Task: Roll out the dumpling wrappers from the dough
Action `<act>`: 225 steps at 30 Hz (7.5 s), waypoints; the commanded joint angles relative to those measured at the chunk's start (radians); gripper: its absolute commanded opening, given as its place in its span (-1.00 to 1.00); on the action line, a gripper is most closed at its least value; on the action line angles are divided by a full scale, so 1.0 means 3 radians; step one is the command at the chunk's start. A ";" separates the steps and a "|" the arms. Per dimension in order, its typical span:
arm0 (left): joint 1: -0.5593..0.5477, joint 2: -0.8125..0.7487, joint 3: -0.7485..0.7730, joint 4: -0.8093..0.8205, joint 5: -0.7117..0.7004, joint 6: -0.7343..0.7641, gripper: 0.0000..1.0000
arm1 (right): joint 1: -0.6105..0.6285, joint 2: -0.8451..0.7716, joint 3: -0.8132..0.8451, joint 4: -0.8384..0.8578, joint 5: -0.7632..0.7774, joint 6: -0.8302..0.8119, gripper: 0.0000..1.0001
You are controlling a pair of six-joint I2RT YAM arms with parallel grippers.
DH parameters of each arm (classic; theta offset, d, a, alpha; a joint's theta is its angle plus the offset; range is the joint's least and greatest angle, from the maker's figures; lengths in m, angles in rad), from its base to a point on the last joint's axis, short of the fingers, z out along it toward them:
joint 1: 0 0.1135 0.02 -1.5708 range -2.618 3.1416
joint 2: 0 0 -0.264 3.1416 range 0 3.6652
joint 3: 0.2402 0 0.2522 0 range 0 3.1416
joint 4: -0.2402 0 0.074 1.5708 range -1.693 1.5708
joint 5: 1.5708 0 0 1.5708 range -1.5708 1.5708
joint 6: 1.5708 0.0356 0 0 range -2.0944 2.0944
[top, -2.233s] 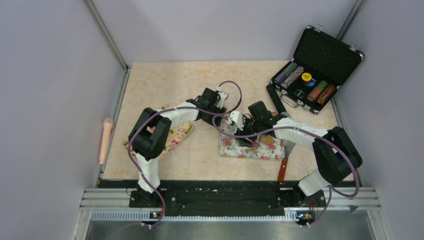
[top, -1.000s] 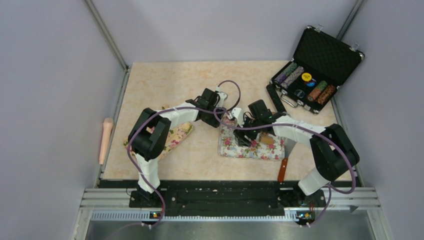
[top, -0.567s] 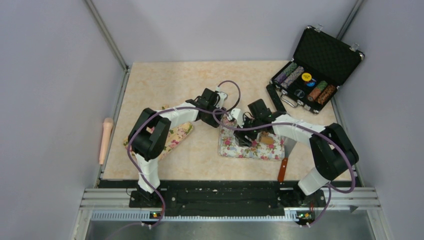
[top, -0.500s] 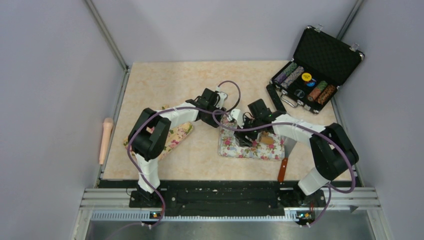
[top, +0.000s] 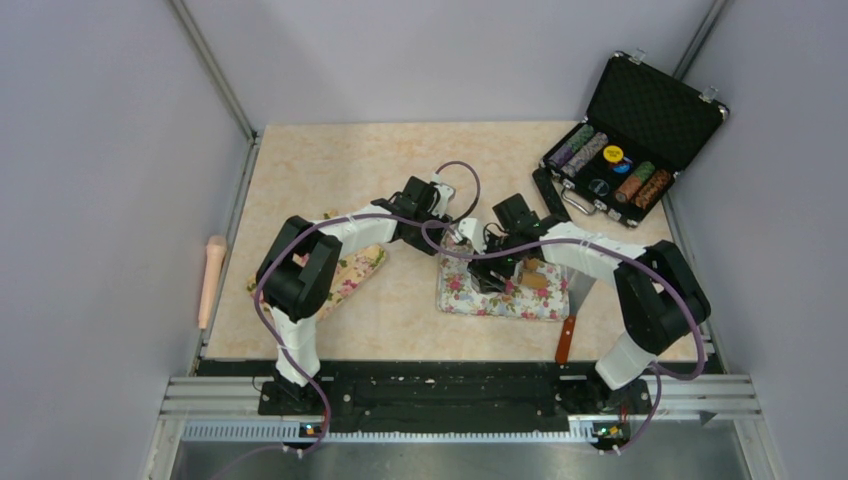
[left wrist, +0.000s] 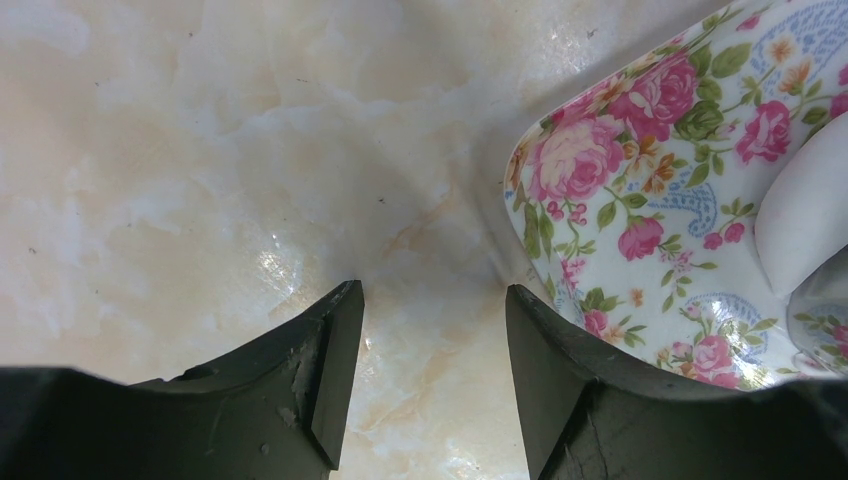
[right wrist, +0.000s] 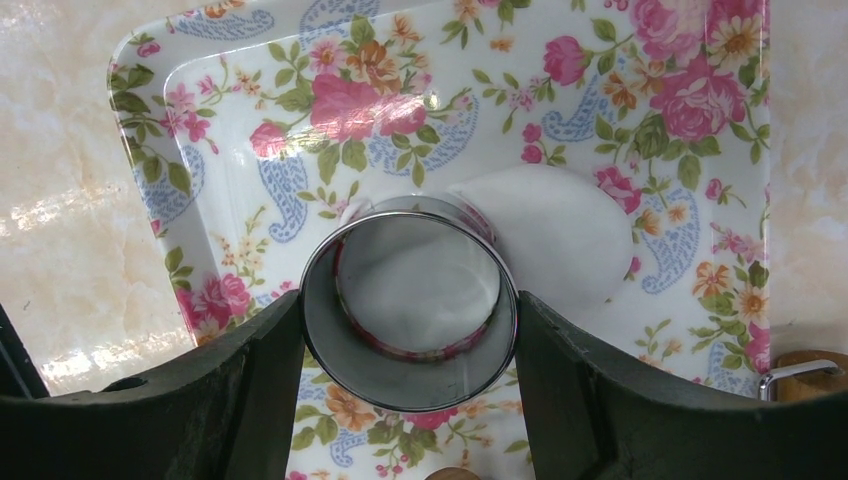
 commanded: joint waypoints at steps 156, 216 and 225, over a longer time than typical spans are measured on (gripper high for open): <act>0.0171 0.0094 0.0384 -0.0189 -0.1103 -0.0572 -0.78 | -0.1410 -0.1104 -0.0515 -0.0263 0.0894 -0.0322 -0.17; 0.0197 -0.0159 0.0398 -0.0181 -0.0877 -0.0390 0.04 | -0.1873 -0.1963 0.0127 -0.1625 0.0511 -0.0485 -1.00; 0.0231 -0.1412 0.0390 -0.0050 0.1334 0.0338 0.43 | -0.1056 -0.2339 -0.0011 -0.0948 0.0329 -0.0232 -1.00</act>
